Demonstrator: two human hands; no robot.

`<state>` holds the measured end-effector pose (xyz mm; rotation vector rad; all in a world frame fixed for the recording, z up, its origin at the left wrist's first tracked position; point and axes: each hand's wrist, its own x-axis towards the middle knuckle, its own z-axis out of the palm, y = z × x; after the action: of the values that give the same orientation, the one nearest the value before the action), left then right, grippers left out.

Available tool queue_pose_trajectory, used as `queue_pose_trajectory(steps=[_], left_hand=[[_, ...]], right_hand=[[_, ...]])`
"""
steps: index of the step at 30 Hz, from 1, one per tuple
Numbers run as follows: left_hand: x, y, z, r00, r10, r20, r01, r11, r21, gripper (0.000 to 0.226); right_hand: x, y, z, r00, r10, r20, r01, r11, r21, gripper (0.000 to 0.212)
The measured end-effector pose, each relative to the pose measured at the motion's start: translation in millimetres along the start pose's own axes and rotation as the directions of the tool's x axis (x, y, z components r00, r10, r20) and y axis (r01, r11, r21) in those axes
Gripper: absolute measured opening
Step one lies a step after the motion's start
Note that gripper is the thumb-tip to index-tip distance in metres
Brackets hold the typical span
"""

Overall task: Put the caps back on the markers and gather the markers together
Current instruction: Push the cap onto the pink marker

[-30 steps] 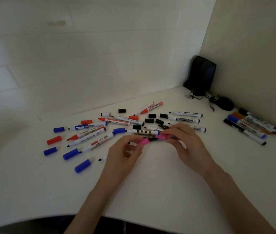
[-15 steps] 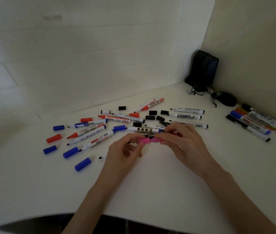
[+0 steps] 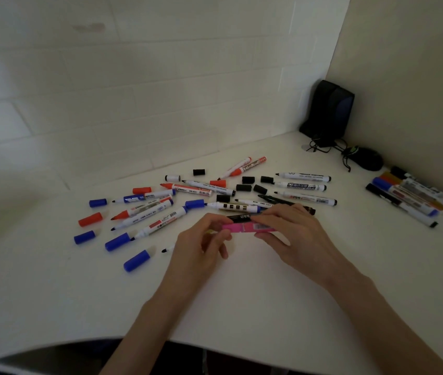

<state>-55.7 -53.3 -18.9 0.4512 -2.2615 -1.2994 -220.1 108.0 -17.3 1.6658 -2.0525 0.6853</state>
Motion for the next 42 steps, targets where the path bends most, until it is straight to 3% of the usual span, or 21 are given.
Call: queue_pose_trajectory(steps=[9,17,23,28,31,33,36,38,42], left_hand=[[2,-1,-9,0.996,0.086,0.018,-0.087,0.993,0.081,0.011],[1,-2,-9,0.997,0.057,0.053,-0.057,0.998,0.01,0.012],[2,-4,-7,0.997,0.078,0.017,-0.079,0.995,0.061,0.008],[3,-6,-7,0.992,0.086,0.09,-0.093,0.993,0.079,0.01],[7,-2,-2,0.996,0.061,0.063,-0.059,0.998,-0.024,0.015],[15,2,5,0.998,-0.025,0.061,0.04,0.966,-0.257,0.029],[23,16,16,0.958,-0.203,0.205,0.288,0.713,-0.639,0.051],[25,24,21,0.93,-0.282,0.236,0.364,0.622,-0.693,0.057],[27,21,24,0.934,-0.287,0.212,0.35,0.627,-0.696,0.059]], right_hand=[[-4,-2,2,0.996,-0.087,0.003,0.087,0.994,-0.072,0.03],[-5,-9,5,0.993,-0.114,-0.03,0.111,0.991,-0.071,0.023],[-6,-12,10,0.993,-0.094,-0.075,0.089,0.994,-0.07,0.022],[-7,-4,10,0.999,-0.045,-0.026,0.046,0.999,0.016,0.026],[-4,-1,8,0.999,0.027,-0.045,-0.019,0.983,0.183,0.026],[-2,-7,7,0.998,0.023,-0.055,-0.009,0.971,0.238,0.025],[-2,-20,11,0.999,-0.05,-0.02,0.054,0.972,0.229,0.026],[-3,-24,13,0.997,-0.07,-0.025,0.074,0.98,0.183,0.026],[-3,-27,15,0.996,-0.072,-0.056,0.078,0.992,0.102,0.026]])
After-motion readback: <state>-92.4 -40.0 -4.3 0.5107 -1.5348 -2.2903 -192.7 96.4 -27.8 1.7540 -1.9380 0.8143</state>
